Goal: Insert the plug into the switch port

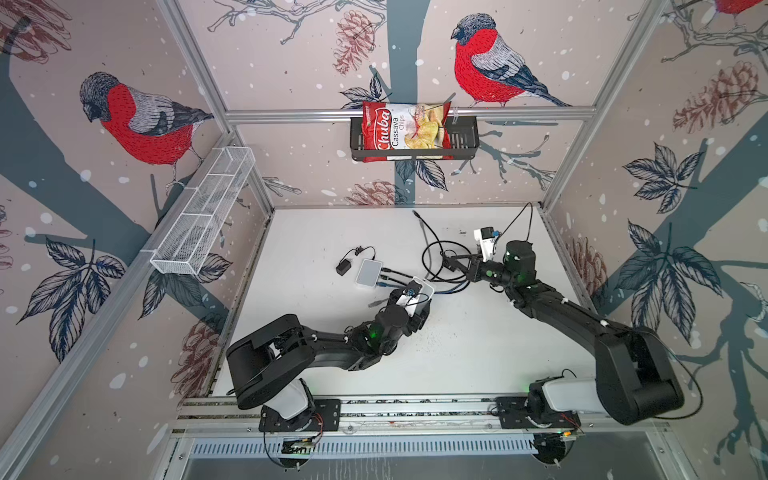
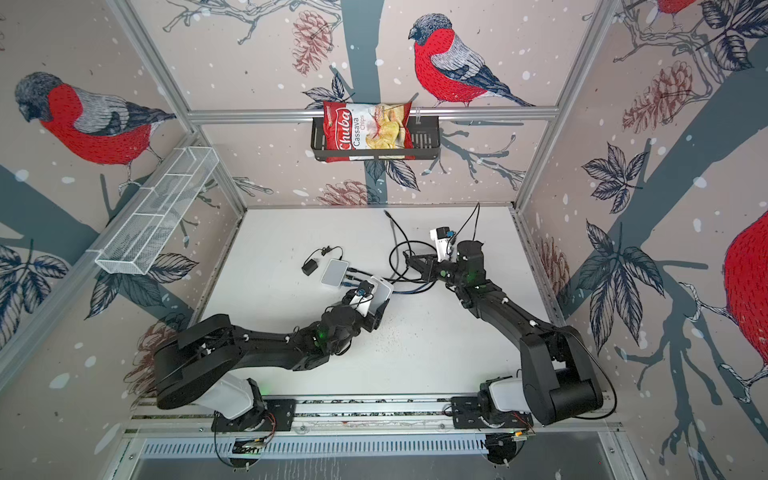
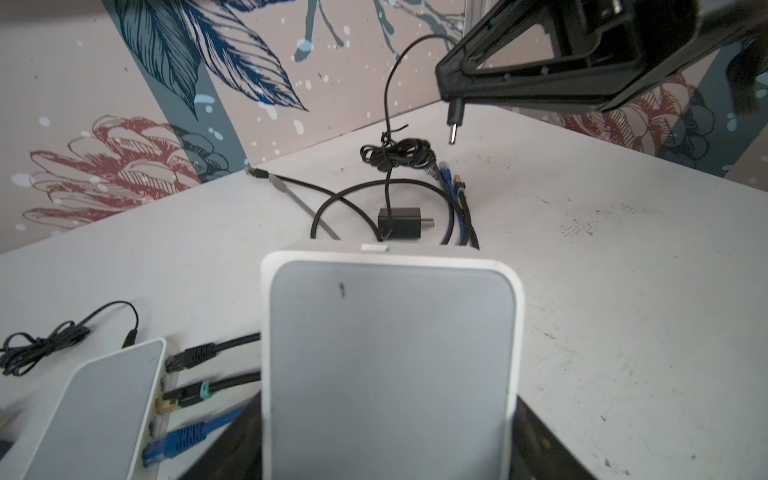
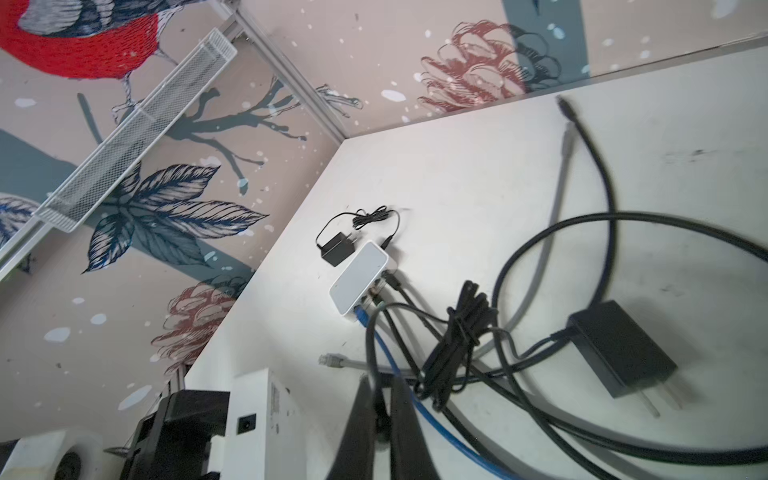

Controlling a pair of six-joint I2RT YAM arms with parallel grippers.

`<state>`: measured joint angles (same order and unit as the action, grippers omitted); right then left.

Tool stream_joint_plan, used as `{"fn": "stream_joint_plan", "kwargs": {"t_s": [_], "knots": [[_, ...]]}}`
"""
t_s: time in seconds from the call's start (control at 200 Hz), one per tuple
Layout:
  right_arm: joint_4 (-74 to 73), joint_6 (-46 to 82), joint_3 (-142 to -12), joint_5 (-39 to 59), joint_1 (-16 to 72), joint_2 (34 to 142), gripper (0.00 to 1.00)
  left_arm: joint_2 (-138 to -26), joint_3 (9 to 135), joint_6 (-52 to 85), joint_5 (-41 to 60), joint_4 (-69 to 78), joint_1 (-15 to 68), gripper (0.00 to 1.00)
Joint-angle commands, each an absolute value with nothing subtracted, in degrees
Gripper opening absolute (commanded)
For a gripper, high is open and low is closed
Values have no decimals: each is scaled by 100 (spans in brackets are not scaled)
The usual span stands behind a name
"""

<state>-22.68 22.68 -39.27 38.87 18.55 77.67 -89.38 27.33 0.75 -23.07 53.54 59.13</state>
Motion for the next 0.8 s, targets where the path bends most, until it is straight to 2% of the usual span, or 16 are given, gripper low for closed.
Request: {"fn": "stream_joint_plan", "kwargs": {"t_s": [0.0,0.185,0.795], "knots": [[-2503,2492,-3852,3992,2008,7668,4,-9117,2379,-740,-2005,7389,5915,60],[-2642,2611,-3818,3882,2365,7531,4,-9543,2279,-1409,-1977,8277,5916,61],[-2879,2102,-3578,3727,2824,7206,3,-9736,2443,-1271,-1494,7630,5781,61]]}}
